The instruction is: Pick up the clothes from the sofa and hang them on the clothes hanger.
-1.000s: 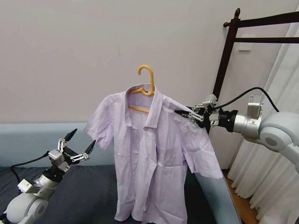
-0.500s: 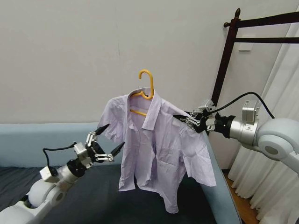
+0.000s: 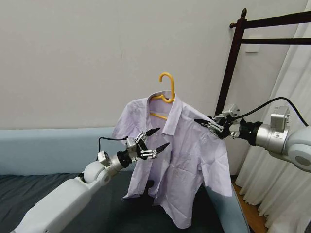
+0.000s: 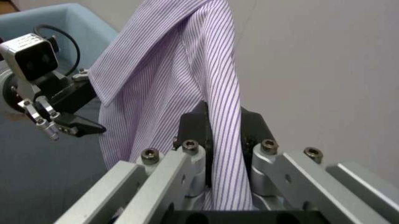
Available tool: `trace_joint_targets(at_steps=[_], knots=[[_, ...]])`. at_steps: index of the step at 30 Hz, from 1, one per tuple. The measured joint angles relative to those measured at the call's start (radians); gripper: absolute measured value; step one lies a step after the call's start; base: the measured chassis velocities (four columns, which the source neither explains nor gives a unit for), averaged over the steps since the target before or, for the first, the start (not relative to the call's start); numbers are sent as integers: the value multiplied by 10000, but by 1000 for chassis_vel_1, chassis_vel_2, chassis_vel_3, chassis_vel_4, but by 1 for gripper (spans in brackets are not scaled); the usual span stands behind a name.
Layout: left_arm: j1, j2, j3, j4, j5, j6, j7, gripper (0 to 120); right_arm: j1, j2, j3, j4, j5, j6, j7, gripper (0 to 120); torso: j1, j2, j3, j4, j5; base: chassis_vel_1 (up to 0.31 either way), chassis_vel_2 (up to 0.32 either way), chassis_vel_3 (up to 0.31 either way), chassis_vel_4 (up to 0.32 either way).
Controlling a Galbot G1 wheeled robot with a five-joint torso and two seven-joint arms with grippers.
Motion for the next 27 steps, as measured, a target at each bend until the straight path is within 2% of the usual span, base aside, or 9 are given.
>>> trace_joint_targets(at_steps=[5,6,9,10,13,15,16,27], knots=[[-23,-85,-35,42,-43,-17,38,40,11,33,-21,-13,-25,6,-3,7,0,0,-1,-2,0,0,0,0,0],[-23,-85,-35,42,-43,-17,38,40,11,33,-21,-13,-25,6,-3,7,0,0,-1,-2,0,0,0,0,0],[12,-82,-221,44,-86,-27,47,25,29,24,-31,-40,-43,7,-7,7,0,0,-1,-3,-1,0,0,0,0],[12,-82,-221,44,-86,-27,47,25,29,24,-31,-40,-43,7,-7,7,0,0,-1,-3,-1,0,0,0,0],[33,-41,-419,77,-88,-41,74,11,32,-6,-31,-50,-46,17,-17,7,0,0,-1,-2,-2,0,0,0,0],[12,-20,-460,112,-88,-54,105,7,32,-10,-30,-53,-47,22,-22,7,-1,0,-1,-2,-2,0,0,0,0],[-47,-6,-503,159,-86,-68,147,0,32,-9,-28,-55,-50,26,-28,7,0,0,-1,-2,-2,0,0,0,0],[-930,-319,-967,584,35,-297,0,0,187,27,55,-131,89,53,0,7,0,0,-1,-5,-1,0,0,0,0]])
